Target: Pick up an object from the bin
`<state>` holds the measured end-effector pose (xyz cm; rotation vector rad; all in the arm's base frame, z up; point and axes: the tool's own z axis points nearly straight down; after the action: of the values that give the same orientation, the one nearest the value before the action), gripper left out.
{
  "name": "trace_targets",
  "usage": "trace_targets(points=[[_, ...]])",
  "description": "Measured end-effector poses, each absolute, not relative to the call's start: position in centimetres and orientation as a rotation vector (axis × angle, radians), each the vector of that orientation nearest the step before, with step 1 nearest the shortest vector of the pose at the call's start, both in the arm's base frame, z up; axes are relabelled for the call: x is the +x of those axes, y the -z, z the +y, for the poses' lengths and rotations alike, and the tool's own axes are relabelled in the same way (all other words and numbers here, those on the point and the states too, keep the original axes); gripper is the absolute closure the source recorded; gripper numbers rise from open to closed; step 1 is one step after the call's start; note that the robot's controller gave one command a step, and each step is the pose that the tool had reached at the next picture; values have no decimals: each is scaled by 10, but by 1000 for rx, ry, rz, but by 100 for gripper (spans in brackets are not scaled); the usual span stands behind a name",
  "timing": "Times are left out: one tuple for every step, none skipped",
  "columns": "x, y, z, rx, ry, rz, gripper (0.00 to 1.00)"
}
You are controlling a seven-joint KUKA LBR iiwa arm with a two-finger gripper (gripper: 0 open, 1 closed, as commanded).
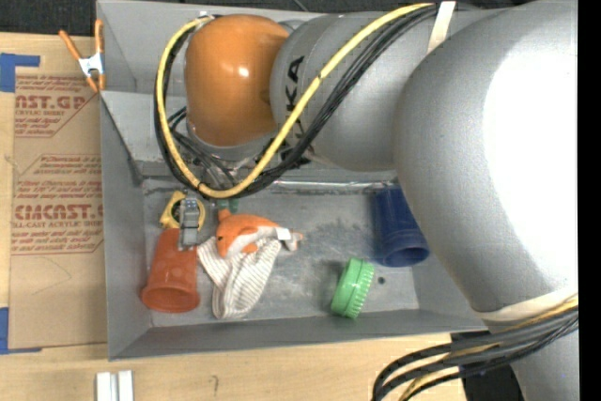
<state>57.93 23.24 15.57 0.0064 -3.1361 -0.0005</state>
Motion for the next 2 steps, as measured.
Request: trace_targets(points=[[581,-161,231,2,3,-3143,0],[570,-116,239,461,3,-3115,0]])
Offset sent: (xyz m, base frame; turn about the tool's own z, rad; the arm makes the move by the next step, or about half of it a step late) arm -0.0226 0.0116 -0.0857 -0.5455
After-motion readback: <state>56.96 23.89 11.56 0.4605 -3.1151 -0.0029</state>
